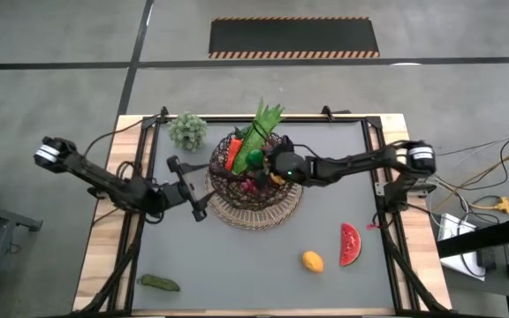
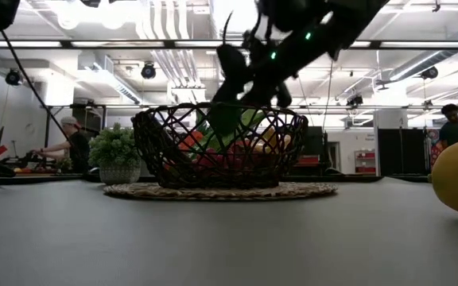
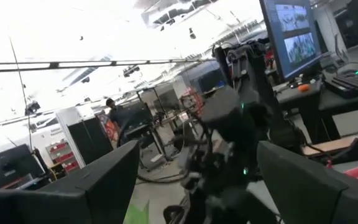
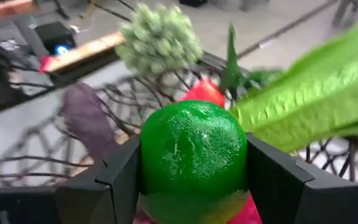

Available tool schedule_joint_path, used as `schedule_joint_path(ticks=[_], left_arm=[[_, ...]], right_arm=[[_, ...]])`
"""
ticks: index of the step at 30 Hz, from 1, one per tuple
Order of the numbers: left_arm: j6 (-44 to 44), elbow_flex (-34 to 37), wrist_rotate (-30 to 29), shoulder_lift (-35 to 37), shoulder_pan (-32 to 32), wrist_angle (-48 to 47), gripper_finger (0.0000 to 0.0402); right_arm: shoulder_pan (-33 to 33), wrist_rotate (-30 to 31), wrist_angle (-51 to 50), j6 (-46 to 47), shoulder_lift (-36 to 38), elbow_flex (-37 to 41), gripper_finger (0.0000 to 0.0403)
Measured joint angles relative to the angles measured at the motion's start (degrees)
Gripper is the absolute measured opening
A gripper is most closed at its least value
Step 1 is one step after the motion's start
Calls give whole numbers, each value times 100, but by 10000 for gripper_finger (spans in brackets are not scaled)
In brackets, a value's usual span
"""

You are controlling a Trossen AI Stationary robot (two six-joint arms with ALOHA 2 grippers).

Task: Build produce basket
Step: Put the green lime into the basket

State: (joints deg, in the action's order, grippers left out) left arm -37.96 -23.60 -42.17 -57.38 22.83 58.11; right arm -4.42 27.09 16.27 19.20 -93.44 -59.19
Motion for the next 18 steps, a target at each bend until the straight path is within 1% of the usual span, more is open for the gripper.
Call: schedule_joint_path(ticks=[7, 10, 15, 18], left_arm=[[4, 257, 2, 349, 4, -14, 305], [4, 302, 2, 446, 4, -9, 305], [5, 348, 4, 537, 4, -13, 305], [4, 349, 4, 530, 4, -18, 305]], right_arm=[[-49, -4, -140, 246, -688, -423, 226], [-48, 4, -624, 343, -891, -731, 231], [-29, 218, -1438, 384, -1072, -1154, 268], [-7, 296, -1543, 382, -1070, -1182, 292]])
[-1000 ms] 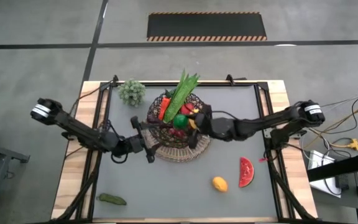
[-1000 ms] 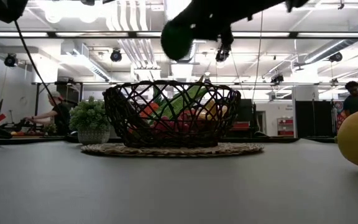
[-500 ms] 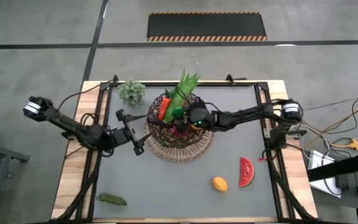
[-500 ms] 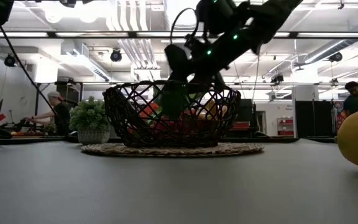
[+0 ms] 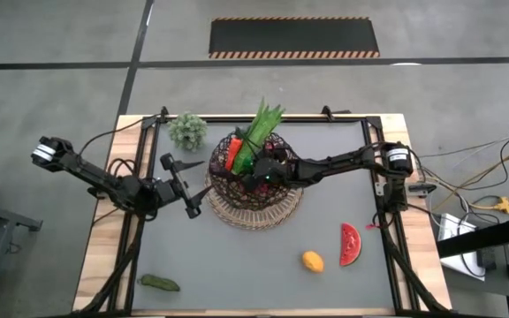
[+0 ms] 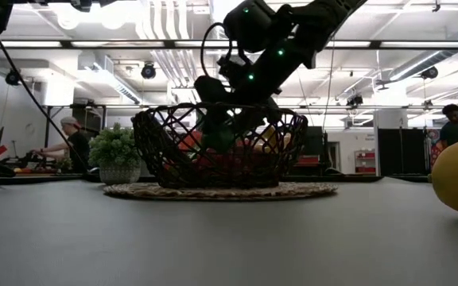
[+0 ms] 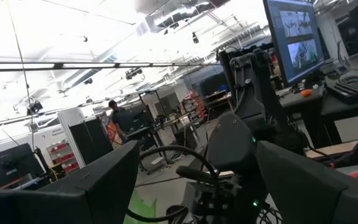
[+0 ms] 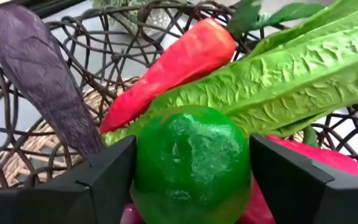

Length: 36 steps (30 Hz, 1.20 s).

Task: Build produce basket
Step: Put the green lime into the basket

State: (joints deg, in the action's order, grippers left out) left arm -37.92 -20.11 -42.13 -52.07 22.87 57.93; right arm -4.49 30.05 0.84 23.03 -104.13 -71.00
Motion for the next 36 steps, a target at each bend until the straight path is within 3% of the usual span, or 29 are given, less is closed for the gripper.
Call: schedule_joint_path(ticks=[6, 13, 18, 23, 26, 36], left_arm=[[1, 1, 0, -26, 0, 7, 305], [-1, -3, 0, -17, 0, 4, 305], [-1, -5, 2, -17, 0, 4, 305], [-22, -10, 2, -24, 0, 4, 305], [-36, -10, 3, -24, 0, 4, 305], [-47, -12, 4, -26, 0, 6, 305]], right_arm=[[36, 8, -114, -2, 184, 2, 312], [35, -9, -460, -55, 653, 4, 290], [9, -119, -617, -318, 914, 2, 221], [11, -1114, -383, -629, 895, 2, 104], [33, -1304, -271, -770, 739, 2, 32], [-80, -1297, -223, -765, 291, 7, 9]])
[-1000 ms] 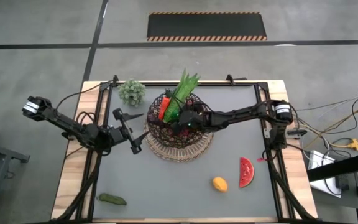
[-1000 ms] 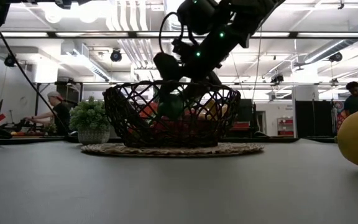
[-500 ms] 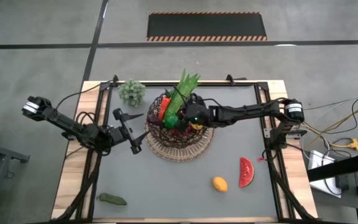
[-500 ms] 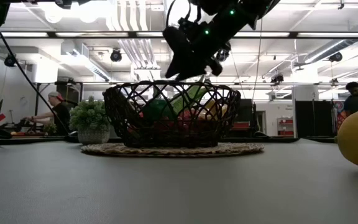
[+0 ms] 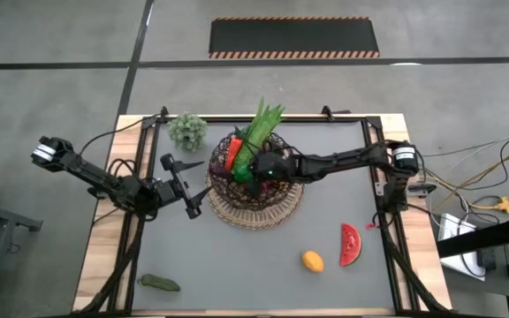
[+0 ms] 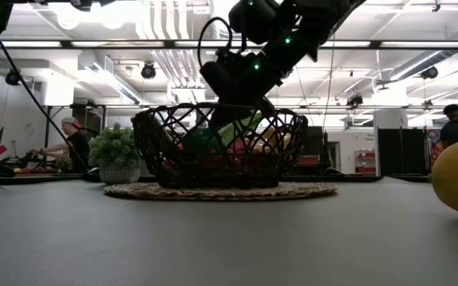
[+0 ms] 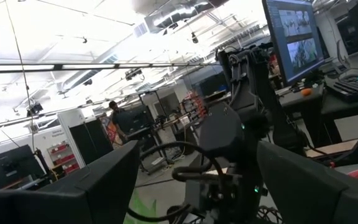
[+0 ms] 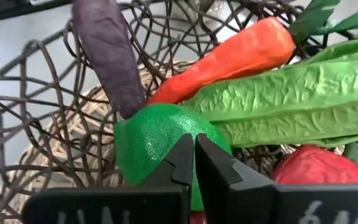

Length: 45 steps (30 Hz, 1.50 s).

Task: Build produce basket
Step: Put the green lime into the basket

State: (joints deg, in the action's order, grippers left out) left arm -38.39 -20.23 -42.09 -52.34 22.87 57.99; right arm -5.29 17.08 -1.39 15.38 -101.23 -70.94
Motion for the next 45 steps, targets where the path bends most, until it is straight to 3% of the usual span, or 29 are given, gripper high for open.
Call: schedule_joint_path(ticks=[8, 18, 25, 34, 45], left_arm=[[-2, -2, 1, 0, 0, 1, 305], [-2, -2, 1, 0, 0, -1, 305], [-2, -2, 2, 0, 0, -1, 305], [-2, -4, 2, 0, 0, -1, 305], [0, -4, 2, 0, 2, -2, 305]], right_arm=[[-97, 141, -212, 37, -175, -4, 9], [-54, 391, -216, 33, 174, 0, 9], [61, -118, 200, -106, 177, 0, 9], [67, -105, 218, -146, 172, 89, 9], [67, -107, 1535, -205, 172, 729, 9]])
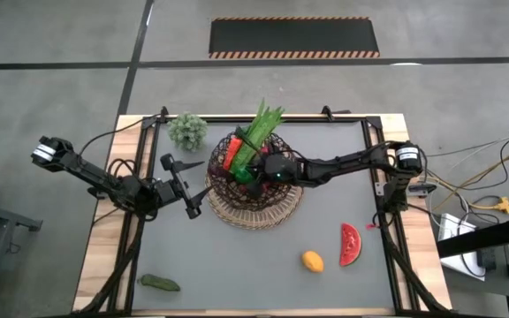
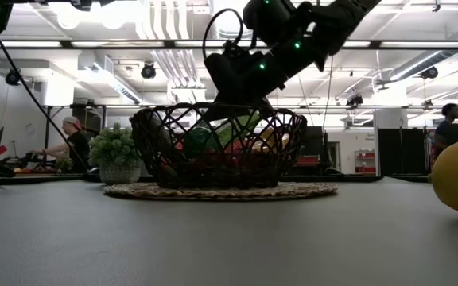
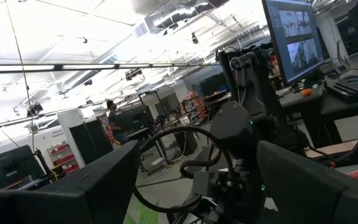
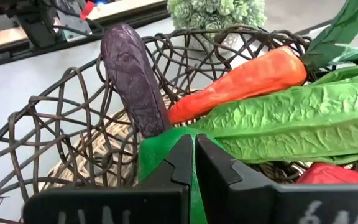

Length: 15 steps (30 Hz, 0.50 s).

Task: Build produce basket
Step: Put the green lime into the basket

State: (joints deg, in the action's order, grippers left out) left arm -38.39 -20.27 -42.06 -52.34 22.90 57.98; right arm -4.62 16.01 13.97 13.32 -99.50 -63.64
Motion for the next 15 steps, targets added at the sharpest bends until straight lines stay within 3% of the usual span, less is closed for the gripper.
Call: schedule_joint_path(ticks=[6, 10, 15], left_arm=[[1, 0, 0, 0, -2, 2, 305], [243, -2, 0, -42, -2, -107, 303], [986, -384, -50, -249, -75, -1165, 281]], right_arm=[[-2, -23, 285, -4, -2, 287, 9], [0, -61, -168, -57, 117, 291, 9], [192, 193, -917, -480, 854, 217, 9]])
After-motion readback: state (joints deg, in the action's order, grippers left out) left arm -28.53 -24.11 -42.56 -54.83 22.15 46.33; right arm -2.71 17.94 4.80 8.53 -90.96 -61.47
